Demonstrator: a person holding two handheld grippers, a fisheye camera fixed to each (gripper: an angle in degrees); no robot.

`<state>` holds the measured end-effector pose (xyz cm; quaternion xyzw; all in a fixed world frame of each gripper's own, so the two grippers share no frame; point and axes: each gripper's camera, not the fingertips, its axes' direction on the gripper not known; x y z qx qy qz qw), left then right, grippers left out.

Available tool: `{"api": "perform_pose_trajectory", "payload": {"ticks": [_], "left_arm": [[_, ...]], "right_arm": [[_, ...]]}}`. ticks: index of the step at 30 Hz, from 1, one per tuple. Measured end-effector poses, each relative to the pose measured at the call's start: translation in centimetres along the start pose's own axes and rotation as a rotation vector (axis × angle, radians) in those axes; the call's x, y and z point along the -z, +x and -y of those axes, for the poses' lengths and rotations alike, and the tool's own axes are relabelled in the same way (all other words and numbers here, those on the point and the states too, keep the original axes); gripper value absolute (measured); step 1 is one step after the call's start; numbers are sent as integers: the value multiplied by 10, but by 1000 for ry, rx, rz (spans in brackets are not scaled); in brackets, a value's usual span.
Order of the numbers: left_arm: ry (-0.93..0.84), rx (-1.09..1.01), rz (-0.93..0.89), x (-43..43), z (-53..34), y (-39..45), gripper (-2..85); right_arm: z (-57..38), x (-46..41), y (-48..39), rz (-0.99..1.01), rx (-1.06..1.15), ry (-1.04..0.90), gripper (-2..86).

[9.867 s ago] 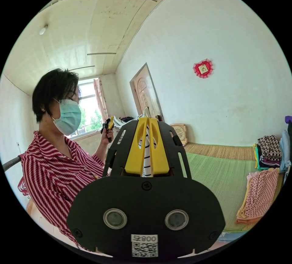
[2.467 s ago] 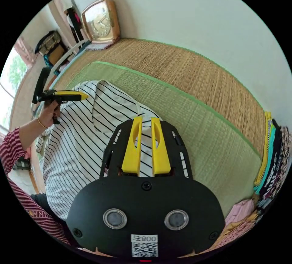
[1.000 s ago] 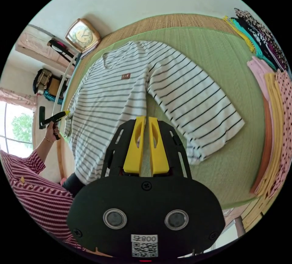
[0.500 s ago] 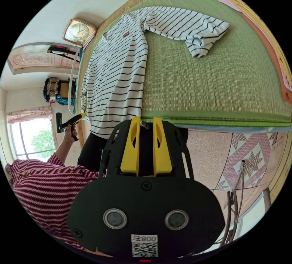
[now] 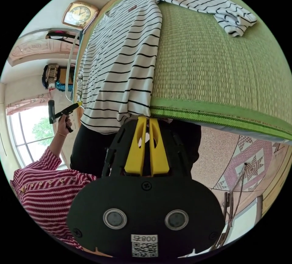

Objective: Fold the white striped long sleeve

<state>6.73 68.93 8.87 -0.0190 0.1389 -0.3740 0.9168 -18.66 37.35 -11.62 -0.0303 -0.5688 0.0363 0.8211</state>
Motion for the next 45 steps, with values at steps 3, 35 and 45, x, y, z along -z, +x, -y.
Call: {"api": "perform_pose_trajectory", "payload": {"ticks": [3, 35, 45], "left_arm": [[50, 8, -47, 6, -4, -9, 13], [224, 188, -235, -11, -1, -44, 22], [67, 134, 6, -32, 56, -15, 7]], "right_arm": [[-1, 20, -2, 11, 22, 17, 13], [-37, 84, 96, 227, -157, 38, 2], [-41, 110, 66, 168, -166, 209, 1]]}}
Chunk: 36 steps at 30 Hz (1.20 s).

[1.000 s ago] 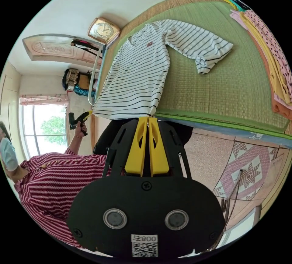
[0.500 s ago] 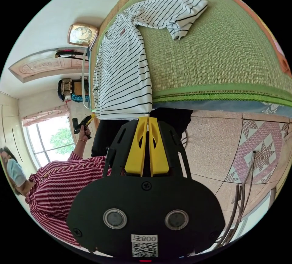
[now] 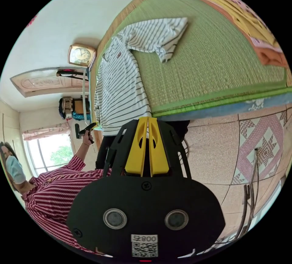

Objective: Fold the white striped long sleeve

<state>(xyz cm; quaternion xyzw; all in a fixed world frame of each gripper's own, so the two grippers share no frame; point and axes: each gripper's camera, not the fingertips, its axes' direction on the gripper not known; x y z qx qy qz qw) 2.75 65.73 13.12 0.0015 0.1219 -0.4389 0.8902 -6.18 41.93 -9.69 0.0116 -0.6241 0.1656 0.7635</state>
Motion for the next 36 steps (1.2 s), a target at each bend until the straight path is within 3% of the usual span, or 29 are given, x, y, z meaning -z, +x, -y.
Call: {"api": "perform_pose_trajectory", "payload": {"ticks": [9, 12, 20, 25, 32, 36], "left_arm": [[34, 119, 47, 31, -18, -9, 5], [96, 99, 2, 50, -29, 1, 11], [90, -275, -141, 58, -3, 132, 34], [40, -469, -263, 43, 26, 236, 36], [-6, -564, -334, 37, 37, 309, 32], [-29, -552, -345, 43, 35, 320, 28]], "right_arm": [[21, -97, -45, -189, 108, -136, 2], [9, -90, -40, -146, 81, -76, 5], [10, -35, -21, -186, -4, 184, 54], [32, -8, 3, -96, -92, 352, 75], [63, -2, 52, -23, -245, 419, 58], [74, -5, 49, 30, -209, 423, 21]]}}
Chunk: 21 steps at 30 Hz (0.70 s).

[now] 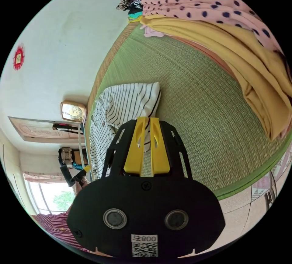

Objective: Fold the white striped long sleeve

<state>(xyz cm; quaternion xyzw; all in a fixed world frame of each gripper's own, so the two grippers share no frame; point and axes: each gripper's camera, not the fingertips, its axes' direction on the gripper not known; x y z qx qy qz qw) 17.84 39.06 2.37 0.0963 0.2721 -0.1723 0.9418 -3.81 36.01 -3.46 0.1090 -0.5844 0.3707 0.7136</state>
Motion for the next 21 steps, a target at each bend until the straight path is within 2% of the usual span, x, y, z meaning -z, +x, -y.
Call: {"api": "perform_pose_trajectory", "payload": {"ticks": [4, 8, 10, 12, 15, 21], "left_arm": [[13, 50, -14, 14, -6, 5, 27], [37, 84, -5, 29, -10, 12, 26], [62, 112, -7, 39, -11, 18, 27], [74, 125, 4, 45, -11, 23, 28], [76, 140, 2, 50, -10, 32, 32], [55, 127, -17, 49, 8, 52, 54]], "right_arm": [[3, 6, -48, 69, 143, 28, 9], [-7, -11, -167, 228, 431, -16, 9], [-22, -37, -229, 177, 579, -76, 13], [-52, -97, -287, 192, 739, -267, 22], [-91, -158, -297, 118, 759, -421, 42], [-97, -152, -244, 160, 600, -386, 57]]}}
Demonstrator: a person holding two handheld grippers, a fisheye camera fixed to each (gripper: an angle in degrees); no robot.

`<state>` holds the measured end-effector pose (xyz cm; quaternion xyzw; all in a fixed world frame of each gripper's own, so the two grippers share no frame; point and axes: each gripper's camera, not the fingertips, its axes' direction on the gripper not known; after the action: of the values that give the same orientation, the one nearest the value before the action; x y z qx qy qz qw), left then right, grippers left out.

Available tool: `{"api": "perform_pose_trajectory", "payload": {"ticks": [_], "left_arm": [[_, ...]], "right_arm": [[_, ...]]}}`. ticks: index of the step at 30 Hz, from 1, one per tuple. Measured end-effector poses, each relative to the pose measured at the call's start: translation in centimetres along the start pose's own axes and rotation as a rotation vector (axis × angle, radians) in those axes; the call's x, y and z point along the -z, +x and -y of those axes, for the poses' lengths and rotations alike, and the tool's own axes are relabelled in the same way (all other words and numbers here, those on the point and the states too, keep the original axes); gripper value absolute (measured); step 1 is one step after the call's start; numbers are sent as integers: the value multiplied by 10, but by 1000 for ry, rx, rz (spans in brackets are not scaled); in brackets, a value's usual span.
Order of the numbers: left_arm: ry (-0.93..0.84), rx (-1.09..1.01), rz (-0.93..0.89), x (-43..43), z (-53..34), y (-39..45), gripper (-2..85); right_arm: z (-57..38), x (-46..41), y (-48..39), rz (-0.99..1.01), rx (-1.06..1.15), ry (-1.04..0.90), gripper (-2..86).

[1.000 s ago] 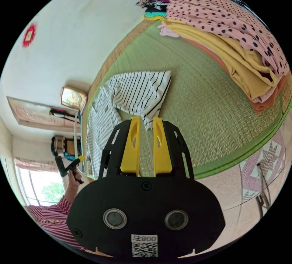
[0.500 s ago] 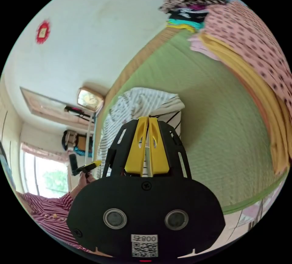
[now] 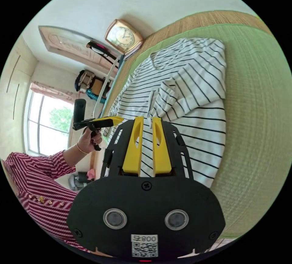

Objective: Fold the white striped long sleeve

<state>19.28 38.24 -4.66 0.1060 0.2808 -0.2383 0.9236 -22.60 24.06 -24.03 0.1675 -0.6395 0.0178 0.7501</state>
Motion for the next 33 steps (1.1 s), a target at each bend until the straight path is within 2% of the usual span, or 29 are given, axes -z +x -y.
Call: {"api": "perform_pose_trajectory", "payload": {"ticks": [4, 14, 18, 21, 28, 33], "left_arm": [[-18, -30, 5, -14, 33, 22, 68], [-12, -80, 46, -34, 118, 73, 85], [-77, -76, 87, -53, 140, 87, 82], [-147, -61, 154, -67, 143, 94, 46], [-15, -99, 41, -22, 132, 127, 11], [167, -137, -81, 44, 121, 152, 7]], "right_arm": [[8, 15, 3, -83, 14, 36, 63], [65, -36, 5, -174, 5, -43, 76], [79, -48, 12, -190, -13, -63, 73], [84, -56, 17, -182, -24, -85, 61], [90, -41, 16, -67, -9, -43, 11], [101, 18, -23, 90, 100, 116, 3]]}}
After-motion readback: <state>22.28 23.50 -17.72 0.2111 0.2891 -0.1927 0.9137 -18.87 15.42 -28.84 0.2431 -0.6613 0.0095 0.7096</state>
